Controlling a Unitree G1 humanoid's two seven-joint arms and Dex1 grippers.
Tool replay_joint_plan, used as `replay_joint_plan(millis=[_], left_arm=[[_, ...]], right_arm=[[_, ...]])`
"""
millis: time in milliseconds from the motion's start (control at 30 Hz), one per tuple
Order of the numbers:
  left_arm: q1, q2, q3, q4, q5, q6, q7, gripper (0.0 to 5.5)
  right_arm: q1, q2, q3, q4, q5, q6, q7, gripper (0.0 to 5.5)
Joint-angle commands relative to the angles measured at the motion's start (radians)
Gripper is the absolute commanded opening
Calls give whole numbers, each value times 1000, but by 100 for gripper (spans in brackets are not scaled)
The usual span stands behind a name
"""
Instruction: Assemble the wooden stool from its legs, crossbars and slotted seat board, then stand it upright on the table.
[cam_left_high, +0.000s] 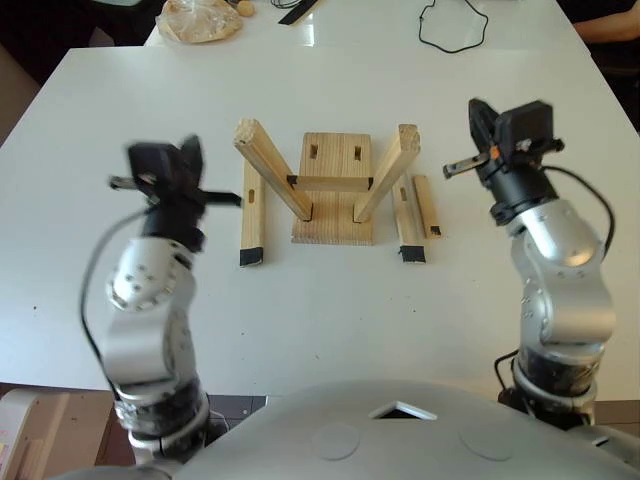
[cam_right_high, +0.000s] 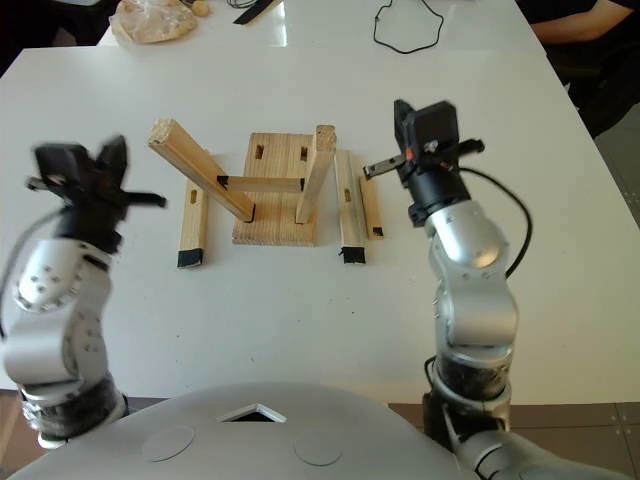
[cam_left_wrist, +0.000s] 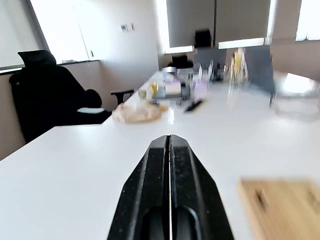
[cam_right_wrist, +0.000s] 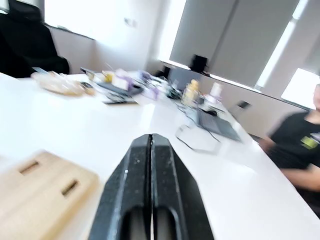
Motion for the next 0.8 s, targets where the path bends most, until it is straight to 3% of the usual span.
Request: replay_joint_plan(millis=[33, 133, 367, 500, 667, 800], left_arm=[[-481, 14, 166, 132, -520, 263, 16, 0], [-593, 11, 188, 206, -684, 336, 88, 0], [-562, 48, 168, 271, -940, 427, 278, 0], [-544, 103, 153, 271, -1087, 383, 349, 0], [-415, 182, 94, 243, -1210, 325, 432, 0], [-238, 202, 10, 254, -1173, 303, 409, 0]], right_arm=[[-374, 49, -145, 82, 450, 196, 178, 1], [-472, 50, -186, 140, 558, 229, 176, 1], [-424, 13, -26, 202, 519, 206, 126, 1], [-449, 37, -67, 193, 581, 213, 80, 1], [-422, 19, -74, 177, 634, 218, 60, 1], [-302, -37, 44, 195, 578, 205, 75, 1]])
